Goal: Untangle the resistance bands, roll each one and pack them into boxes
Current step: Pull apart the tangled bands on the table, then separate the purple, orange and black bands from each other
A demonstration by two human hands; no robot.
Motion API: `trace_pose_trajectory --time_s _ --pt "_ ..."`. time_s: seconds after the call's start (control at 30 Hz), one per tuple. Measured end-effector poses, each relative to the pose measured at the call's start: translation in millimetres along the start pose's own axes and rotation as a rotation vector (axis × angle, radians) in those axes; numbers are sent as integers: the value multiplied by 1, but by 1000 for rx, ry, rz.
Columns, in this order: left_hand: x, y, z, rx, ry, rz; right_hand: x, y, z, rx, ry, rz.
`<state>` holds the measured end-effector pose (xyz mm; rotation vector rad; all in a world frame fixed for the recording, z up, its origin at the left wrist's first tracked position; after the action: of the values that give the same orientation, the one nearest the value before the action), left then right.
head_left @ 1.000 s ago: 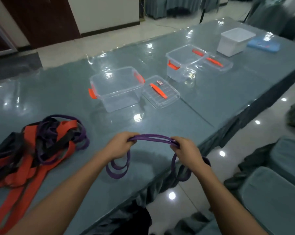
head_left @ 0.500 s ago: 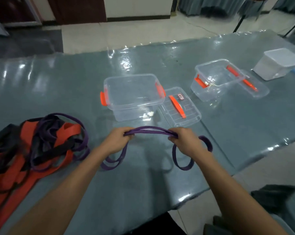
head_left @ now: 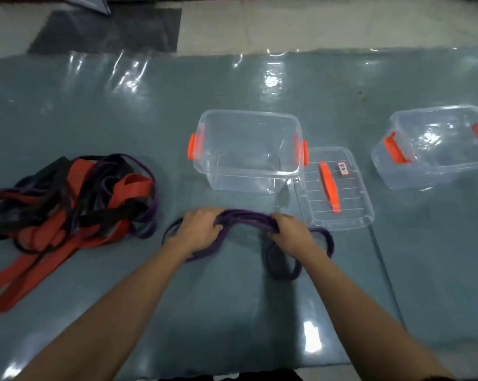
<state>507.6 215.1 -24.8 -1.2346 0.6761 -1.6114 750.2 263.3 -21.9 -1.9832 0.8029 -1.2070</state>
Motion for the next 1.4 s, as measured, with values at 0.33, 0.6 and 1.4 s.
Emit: trace_pose_trajectory --time_s 0.33,0.6,1.4 --pt "36 8 -10 -57 -76 66 -19 7 -38 112 -222 -5" --pt "122 -11 -87 -15 -244 158 -7 25 -151 120 -412 45" --pt "396 -16 -348 245 -446 340 71 185 -493 226 -712 -70"
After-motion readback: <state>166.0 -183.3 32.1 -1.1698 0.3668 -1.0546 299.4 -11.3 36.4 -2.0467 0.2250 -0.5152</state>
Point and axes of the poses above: each hand's wrist, its own x-axis away from the middle knuckle, its own y-axis out of the palm, z = x × y, the point moved 3 cm from there along -x, towards the middle knuckle, and after that the axes turned 5 degrees about -z, right-handed, at the moved point
